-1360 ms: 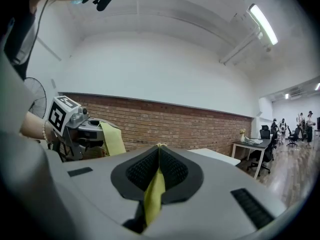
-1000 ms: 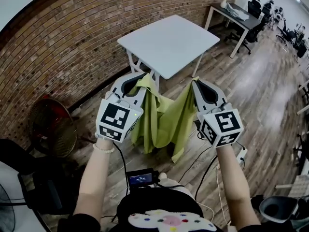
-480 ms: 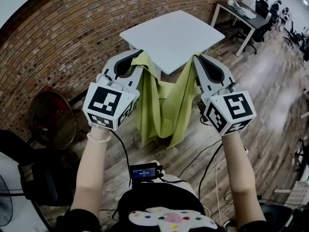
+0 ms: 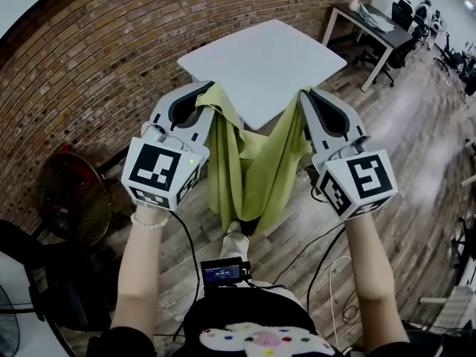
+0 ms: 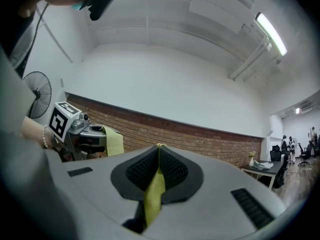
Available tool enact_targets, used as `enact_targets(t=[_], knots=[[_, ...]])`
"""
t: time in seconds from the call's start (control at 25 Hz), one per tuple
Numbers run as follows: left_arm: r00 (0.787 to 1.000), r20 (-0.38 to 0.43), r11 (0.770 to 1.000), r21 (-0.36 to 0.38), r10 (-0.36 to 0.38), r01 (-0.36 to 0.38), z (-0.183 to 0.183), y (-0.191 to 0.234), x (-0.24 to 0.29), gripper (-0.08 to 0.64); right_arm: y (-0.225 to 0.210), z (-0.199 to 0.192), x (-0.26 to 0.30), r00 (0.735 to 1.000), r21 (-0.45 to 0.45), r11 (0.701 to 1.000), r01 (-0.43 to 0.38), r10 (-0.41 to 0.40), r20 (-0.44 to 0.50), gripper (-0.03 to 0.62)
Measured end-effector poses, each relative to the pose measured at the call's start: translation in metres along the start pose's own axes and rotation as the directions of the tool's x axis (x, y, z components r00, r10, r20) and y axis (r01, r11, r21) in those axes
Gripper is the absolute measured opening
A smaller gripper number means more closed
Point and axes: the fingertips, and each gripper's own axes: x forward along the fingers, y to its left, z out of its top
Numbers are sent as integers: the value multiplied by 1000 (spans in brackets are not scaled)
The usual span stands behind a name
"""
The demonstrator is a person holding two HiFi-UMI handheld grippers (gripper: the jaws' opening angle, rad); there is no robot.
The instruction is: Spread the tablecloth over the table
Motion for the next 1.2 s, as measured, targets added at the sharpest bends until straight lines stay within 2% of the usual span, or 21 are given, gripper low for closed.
enact_targets(t=[0.24, 0.56, 0.96, 1.2], knots=[[1000, -22, 1000, -1, 15, -15, -17, 44, 43, 15, -38, -10, 46, 1000, -15, 1000, 7, -7, -30, 34], [997, -51, 999, 18, 50, -49, -51, 102, 92, 15, -93, -38, 92, 995, -31, 997, 73, -75, -65, 34], [993, -78, 996, 13, 88, -87, -89, 176, 143, 15, -154, -63, 147, 972, -56, 980, 193, -199, -124, 34], [991, -106, 997, -1, 80, -81, -113, 196, 167, 15, -176, -84, 158, 958, -46, 972, 231, -235, -161, 34]])
